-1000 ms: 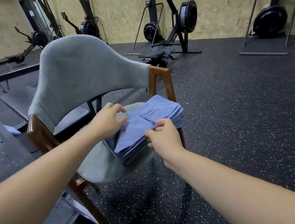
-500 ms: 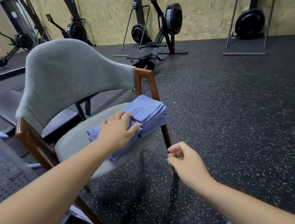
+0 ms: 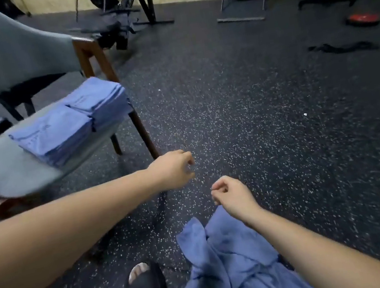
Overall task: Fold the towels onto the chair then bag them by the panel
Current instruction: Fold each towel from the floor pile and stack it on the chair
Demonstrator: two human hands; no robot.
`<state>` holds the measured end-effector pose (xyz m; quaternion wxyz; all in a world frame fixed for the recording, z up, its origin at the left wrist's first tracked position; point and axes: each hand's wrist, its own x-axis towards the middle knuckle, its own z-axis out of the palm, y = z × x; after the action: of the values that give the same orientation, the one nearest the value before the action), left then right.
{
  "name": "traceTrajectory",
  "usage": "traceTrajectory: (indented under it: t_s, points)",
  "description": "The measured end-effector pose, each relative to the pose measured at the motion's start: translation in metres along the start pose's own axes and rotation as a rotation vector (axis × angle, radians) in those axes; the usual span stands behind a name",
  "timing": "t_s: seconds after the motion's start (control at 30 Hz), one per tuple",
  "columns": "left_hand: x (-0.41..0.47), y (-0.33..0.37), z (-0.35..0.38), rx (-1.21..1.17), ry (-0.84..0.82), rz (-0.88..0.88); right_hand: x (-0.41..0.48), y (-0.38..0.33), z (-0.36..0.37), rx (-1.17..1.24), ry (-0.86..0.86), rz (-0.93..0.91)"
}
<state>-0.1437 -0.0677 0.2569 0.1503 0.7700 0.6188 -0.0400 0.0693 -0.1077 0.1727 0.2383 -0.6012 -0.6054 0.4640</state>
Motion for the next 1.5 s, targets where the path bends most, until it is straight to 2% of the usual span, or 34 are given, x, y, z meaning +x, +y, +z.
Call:
traceTrajectory:
  t_s: [0.13,0.23,0.33,0.63,0.8,0.87,0.97,1.07,1.13,1.2,1.3,1.5]
  points:
    - [0.001,0.043,0.075,-0.027,-0.156,0.044,-0.016,0.065,0.001,-0.043,0.010,0.104]
    - [-0.004,0.061,0.132,-0.092,-0.225,0.001,-0.032,0.105,0.006,-0.088,0.020,0.155]
    - [-0.018,0.073,0.191,-0.164,-0.288,-0.072,-0.049,0.138,0.018,-0.148,-0.043,0.203]
    - [-0.067,0.074,0.302,-0.218,-0.369,-0.281,-0.090,0.174,0.072,-0.235,-0.197,0.246]
    - [-0.070,0.081,0.295,-0.319,-0.333,-0.314,-0.103,0.178,0.088,-0.250,-0.232,0.254]
    - [-0.069,0.082,0.288,-0.365,-0.295,-0.332,-0.102,0.181,0.091,-0.188,-0.175,0.284]
    - [-0.067,0.086,0.277,-0.461,-0.229,-0.315,-0.073,0.205,0.093,0.019,-0.038,0.375]
    - [-0.065,0.103,0.255,-0.596,-0.101,-0.250,-0.061,0.168,0.060,0.210,-0.007,0.465]
    - [-0.065,0.117,0.237,-0.701,-0.019,-0.226,-0.056,0.149,0.037,0.399,0.020,0.593]
    - [-0.065,0.129,0.220,-0.801,0.015,-0.196,-0.050,0.137,0.014,0.523,0.028,0.646]
    - [-0.066,0.142,0.197,-0.859,0.009,-0.111,-0.043,0.124,-0.020,0.646,-0.061,0.605]
    - [-0.069,0.159,0.155,-0.828,0.017,0.067,-0.026,0.078,-0.080,0.607,-0.161,0.422]
